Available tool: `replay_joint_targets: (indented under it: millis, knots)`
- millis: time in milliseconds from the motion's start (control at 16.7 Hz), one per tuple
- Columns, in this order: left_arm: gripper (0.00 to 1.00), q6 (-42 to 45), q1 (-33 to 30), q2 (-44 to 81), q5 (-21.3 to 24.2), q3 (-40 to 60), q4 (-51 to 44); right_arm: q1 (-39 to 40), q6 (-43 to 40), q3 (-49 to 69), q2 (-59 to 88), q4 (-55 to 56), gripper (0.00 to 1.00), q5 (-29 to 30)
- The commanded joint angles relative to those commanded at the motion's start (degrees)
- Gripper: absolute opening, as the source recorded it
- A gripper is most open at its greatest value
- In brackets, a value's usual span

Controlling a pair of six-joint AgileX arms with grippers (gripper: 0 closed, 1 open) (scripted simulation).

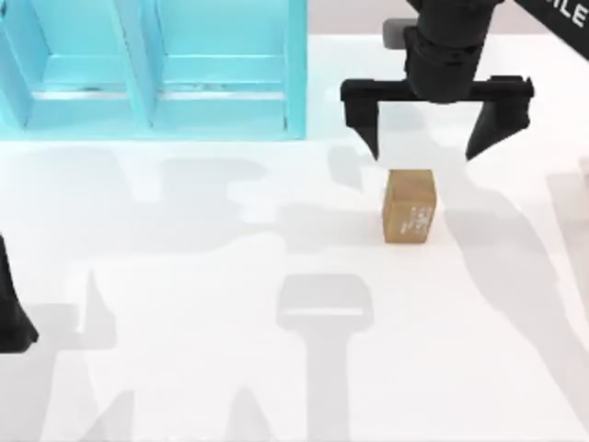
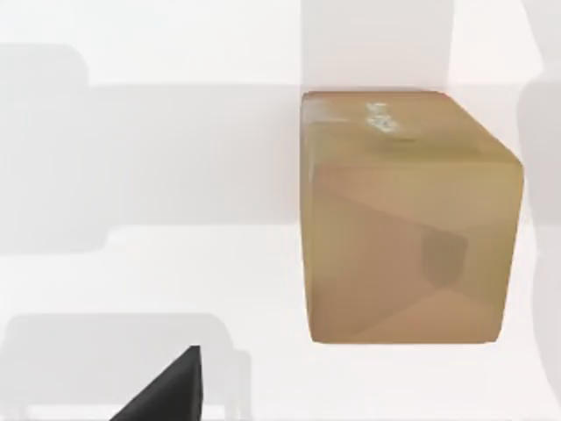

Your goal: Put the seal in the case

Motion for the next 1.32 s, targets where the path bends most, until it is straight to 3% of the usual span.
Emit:
replay_joint_targets:
  millis: [360,840,1200,1320]
  knots:
    - [1.00,0.00,0.00,0.00,0.00,0.00,0.00,-0.18,-0.08,-1.06,-0.08,1.01,1.00,0.00]
    - [1.00,0.00,0.00,0.00,0.00,0.00,0.00,0.14,0.15,-20.58,-0.20,20.36,1.00,0.00]
    - [1.00,0.00,0.00,0.00,0.00,0.00,0.00,0.20,0.19,-23.15,-0.21,22.94,1.00,0.00]
    - [1.00,0.00,0.00,0.00,0.00,0.00,0.00,0.20,0.19,-23.15,-0.21,22.94,0.85,0.00]
